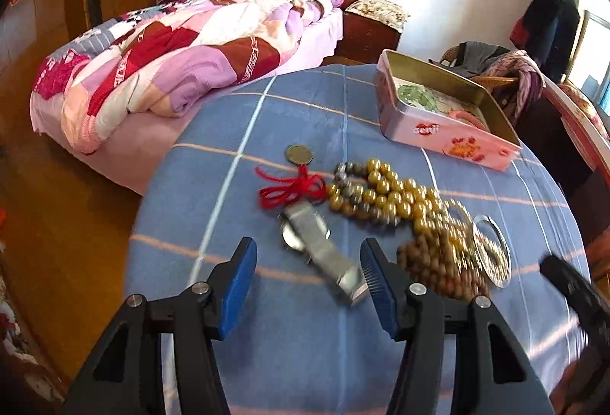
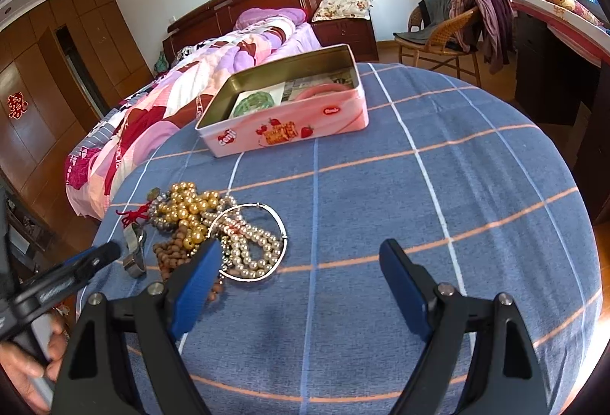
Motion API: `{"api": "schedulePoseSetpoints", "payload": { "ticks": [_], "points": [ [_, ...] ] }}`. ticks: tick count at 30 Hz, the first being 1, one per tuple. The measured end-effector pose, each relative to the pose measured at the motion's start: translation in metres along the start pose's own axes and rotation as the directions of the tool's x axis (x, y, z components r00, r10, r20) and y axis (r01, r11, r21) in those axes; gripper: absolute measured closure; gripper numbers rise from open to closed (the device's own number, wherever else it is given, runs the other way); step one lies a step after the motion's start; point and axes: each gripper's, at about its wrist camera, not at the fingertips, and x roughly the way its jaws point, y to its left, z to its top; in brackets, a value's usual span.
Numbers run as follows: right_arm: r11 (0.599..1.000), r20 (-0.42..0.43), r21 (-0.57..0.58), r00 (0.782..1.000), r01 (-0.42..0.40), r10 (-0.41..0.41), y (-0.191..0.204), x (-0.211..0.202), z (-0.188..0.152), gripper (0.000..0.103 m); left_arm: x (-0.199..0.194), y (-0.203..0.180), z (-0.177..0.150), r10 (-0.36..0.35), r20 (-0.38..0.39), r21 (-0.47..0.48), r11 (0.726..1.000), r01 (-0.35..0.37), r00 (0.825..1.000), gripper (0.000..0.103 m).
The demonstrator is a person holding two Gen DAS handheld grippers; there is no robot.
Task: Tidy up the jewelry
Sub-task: 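Close the left tool on the silver watch band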
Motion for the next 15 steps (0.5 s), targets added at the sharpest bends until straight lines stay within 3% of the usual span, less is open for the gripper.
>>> {"api": "schedulePoseSetpoints", "payload": {
  "ticks": [2, 4, 5, 6, 8, 15],
  "points": [
    [1.0, 0.0, 0.002, 1.0, 0.002, -0.002, 0.0, 0.0, 0.0, 0.016, 0.017, -0.007, 0.001, -0.011, -0.061, 0.009, 1.0, 0.011, 0.998, 0.046],
    [1.0, -0.001, -0.004, 1.0, 0.008, -0.008, 0.001, -0.001, -0.001, 0.016, 0.018, -0.013, -0.002, 0.015, -0.059, 0.051, 0.999, -0.012, 0.998, 0.046],
    [1.0, -0.001, -0.009, 1.0, 0.008, -0.008, 0.001, -0.001, -0.001, 0.016, 0.016, -0.014, -0.003, 0.015, -0.061, 0.063, 0.998, -0.012, 0.998, 0.053],
    [1.0, -0.001, -0.011, 1.0, 0.005, -0.005, 0.001, -0.001, -0.001, 0.016, 0.013, -0.013, -0.004, 0.005, -0.058, 0.075, 0.997, 0.0, 0.998, 0.074],
    [1.0, -0.009, -0.016, 1.0, -0.005, 0.005, 0.001, 0.0, -0.001, 0.016, 0.01, -0.005, -0.006, -0.006, -0.061, 0.093, 0.996, 0.012, 0.998, 0.087],
    [0.993, -0.034, -0.094, 0.997, -0.068, 0.065, 0.023, 0.005, -0.002, 0.033, -0.006, 0.014, -0.018, -0.056, -0.042, 0.106, 0.993, 0.06, 0.998, 0.087]
  ]
}}
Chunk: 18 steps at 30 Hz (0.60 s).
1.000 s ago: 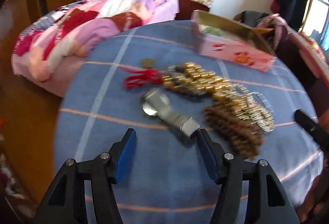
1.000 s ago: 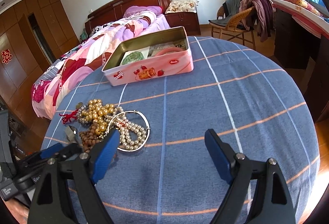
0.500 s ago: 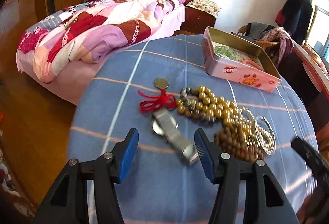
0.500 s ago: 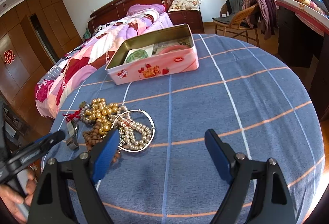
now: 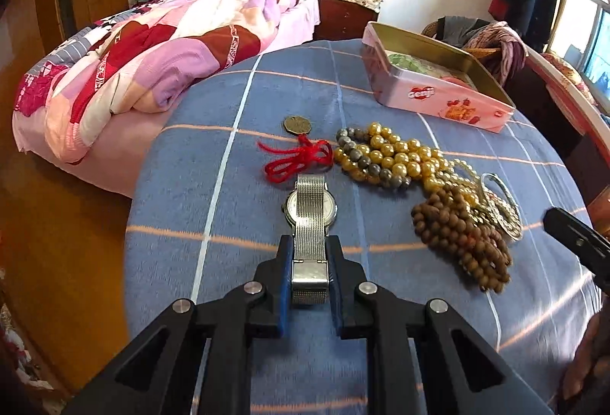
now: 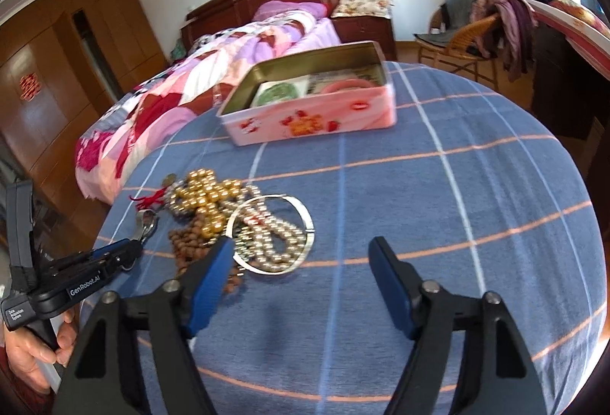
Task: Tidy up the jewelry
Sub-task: 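Close the left tool on the silver watch band, then hold the watch in the left tool while the right tool grasps the brown wooden bead strand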
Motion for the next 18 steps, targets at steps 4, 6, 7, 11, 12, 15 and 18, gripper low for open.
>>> {"api": "schedulePoseSetpoints", "payload": {
  "ticks": [4, 6, 7, 11, 12, 15, 18],
  "points": [
    [0.996, -0.032, -0.069, 0.998, -0.063, 0.061, 0.021, 0.005, -0.001, 0.042, -0.014, -0.002, 0.0, -0.035, 0.052, 0.01, 0.999, 0.034, 0.998, 0.087],
    [0.99, -0.041, -0.105, 0.996, -0.089, 0.085, 0.033, 0.007, -0.001, 0.043, -0.019, 0.0, 0.003, -0.049, 0.074, 0.002, 0.999, 0.049, 0.996, 0.087],
    [0.989, -0.046, -0.113, 0.995, -0.098, 0.093, 0.037, 0.009, -0.001, 0.043, -0.023, 0.001, 0.005, -0.059, 0.085, -0.003, 0.998, 0.06, 0.995, 0.087],
    [0.981, -0.098, -0.129, 0.986, -0.148, 0.136, 0.052, 0.024, 0.004, 0.044, -0.035, 0.002, 0.01, -0.084, 0.122, -0.005, 0.996, 0.085, 0.989, 0.087],
    [0.978, -0.114, -0.128, 0.982, -0.167, 0.152, 0.056, 0.027, 0.003, 0.046, -0.037, 0.003, 0.011, -0.089, 0.127, -0.009, 0.996, 0.091, 0.988, 0.087],
    [0.972, -0.158, -0.133, 0.973, -0.192, 0.171, 0.064, 0.037, 0.001, 0.05, -0.043, 0.005, 0.012, -0.098, 0.141, -0.017, 0.995, 0.101, 0.985, 0.087],
    [0.974, -0.192, -0.181, 0.976, -0.136, 0.101, 0.074, 0.048, -0.005, 0.052, -0.045, 0.008, 0.011, -0.093, 0.148, -0.015, 0.995, 0.096, 0.985, 0.087]
  ]
}}
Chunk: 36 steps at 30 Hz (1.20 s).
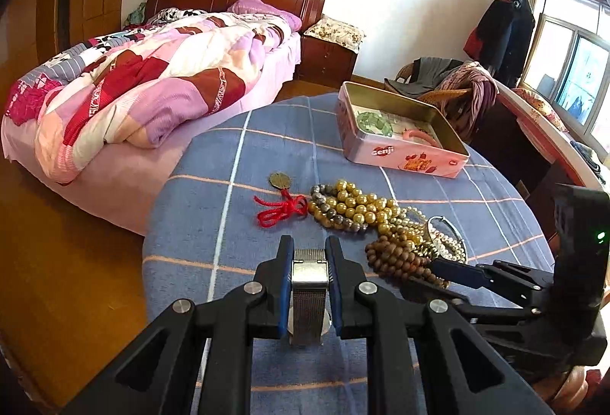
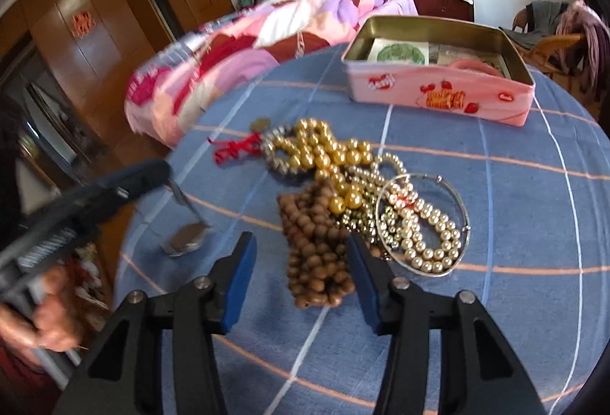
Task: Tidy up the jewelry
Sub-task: 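Hold the watch in the left tool while the right tool grasps the brown wooden bead strand, then carry the watch into the tin with the left tool while the right tool drops the bead strand in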
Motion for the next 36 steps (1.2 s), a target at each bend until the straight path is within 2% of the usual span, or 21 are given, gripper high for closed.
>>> {"api": "schedulePoseSetpoints", "payload": {
  "ticks": [7, 8, 9, 13, 15, 20, 26, 30, 36],
  "points": [
    [0.992, -0.008, -0.085, 0.996, 0.092, -0.093, 0.011, 0.008, 0.003, 0.051, -0.004, 0.004, -0.002, -0.001, 0.003, -0.014, 1.0, 0.001, 1.0, 0.087],
    [0.988, -0.006, -0.096, 0.993, 0.118, -0.119, 0.011, 0.009, 0.003, 0.065, -0.005, 0.004, -0.002, 0.0, 0.006, -0.01, 1.0, 0.0, 1.0, 0.087],
    [0.987, -0.006, -0.099, 0.992, 0.123, -0.125, 0.01, 0.008, 0.004, 0.073, -0.007, 0.004, -0.001, 0.0, 0.009, -0.009, 1.0, 0.0, 1.0, 0.087],
    [0.996, 0.021, -0.051, 0.998, 0.067, -0.066, -0.001, -0.005, 0.004, 0.085, -0.01, 0.004, -0.001, 0.004, 0.013, -0.011, 1.0, -0.004, 1.0, 0.087],
    [0.999, 0.051, -0.016, 0.998, 0.039, -0.038, -0.007, -0.016, 0.006, 0.085, -0.011, 0.003, -0.001, 0.007, 0.014, -0.01, 1.0, -0.007, 1.0, 0.087],
    [0.999, 0.149, 0.034, 0.988, 0.035, -0.039, -0.019, -0.05, 0.016, 0.085, -0.012, -0.004, 0.003, 0.0, 0.019, -0.001, 1.0, 0.0, 1.0, 0.087],
    [0.991, 0.261, 0.112, 0.96, 0.073, -0.1, -0.044, -0.089, 0.031, 0.085, -0.012, -0.014, 0.01, -0.023, 0.032, 0.014, 1.0, 0.023, 0.999, 0.087],
    [0.979, 0.29, 0.185, 0.946, 0.09, -0.142, -0.066, -0.095, 0.033, 0.085, -0.006, -0.02, 0.015, -0.043, 0.029, 0.021, 0.999, 0.043, 0.999, 0.087],
    [0.959, 0.279, 0.261, 0.943, 0.106, -0.181, -0.09, -0.086, 0.034, 0.085, 0.007, -0.04, 0.026, -0.08, 0.027, 0.056, 0.995, 0.079, 0.996, 0.087]
  ]
}}
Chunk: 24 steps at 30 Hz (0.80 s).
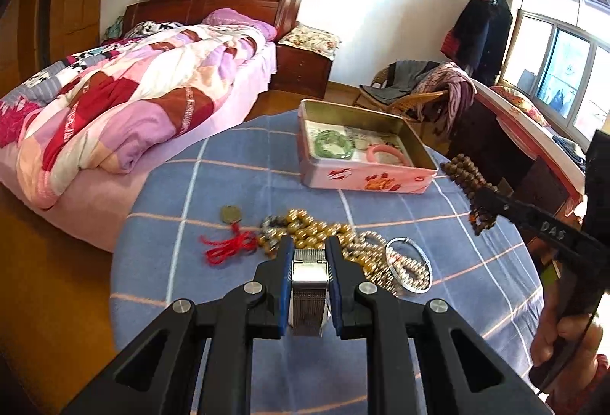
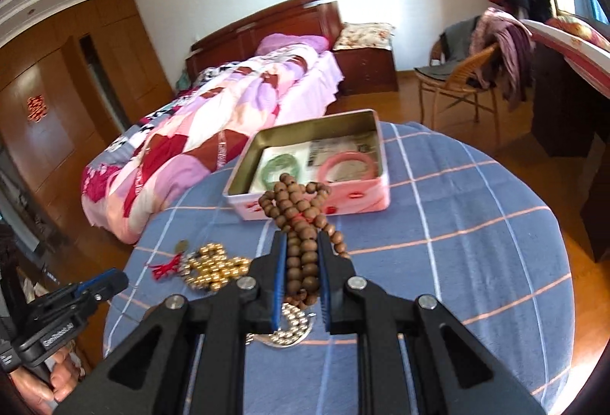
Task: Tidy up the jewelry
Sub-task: 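Carry the watch into the tin with the left tool while the right tool drops the bead strand in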
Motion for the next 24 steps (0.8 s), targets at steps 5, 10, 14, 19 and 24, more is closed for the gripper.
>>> {"api": "schedulePoseSetpoints", "payload": {
  "ticks": [5, 10, 14, 19, 24],
  "points": [
    [0.999, 0.006, 0.018, 0.999, 0.032, -0.032, -0.012, 0.01, 0.003, 0.085, 0.015, -0.013, 0.018, -0.032, 0.012, 0.017, 0.999, 0.031, 0.999, 0.087],
    [0.998, 0.034, 0.042, 0.998, 0.047, -0.048, -0.022, 0.021, 0.018, 0.085, 0.034, -0.027, 0.043, -0.07, 0.038, 0.032, 0.997, 0.068, 0.997, 0.087],
    [0.996, 0.05, 0.058, 0.997, 0.06, -0.063, -0.027, 0.036, 0.034, 0.085, 0.051, -0.038, 0.067, -0.096, 0.068, 0.041, 0.995, 0.094, 0.993, 0.087],
    [0.994, 0.075, 0.075, 0.994, 0.08, -0.086, -0.028, 0.06, 0.054, 0.085, 0.073, -0.052, 0.098, -0.125, 0.108, 0.061, 0.991, 0.119, 0.986, 0.087],
    [0.99, 0.084, 0.081, 0.989, 0.116, -0.123, -0.033, 0.088, 0.069, 0.085, 0.101, -0.061, 0.124, -0.134, 0.143, 0.067, 0.99, 0.125, 0.981, 0.087]
  ]
}}
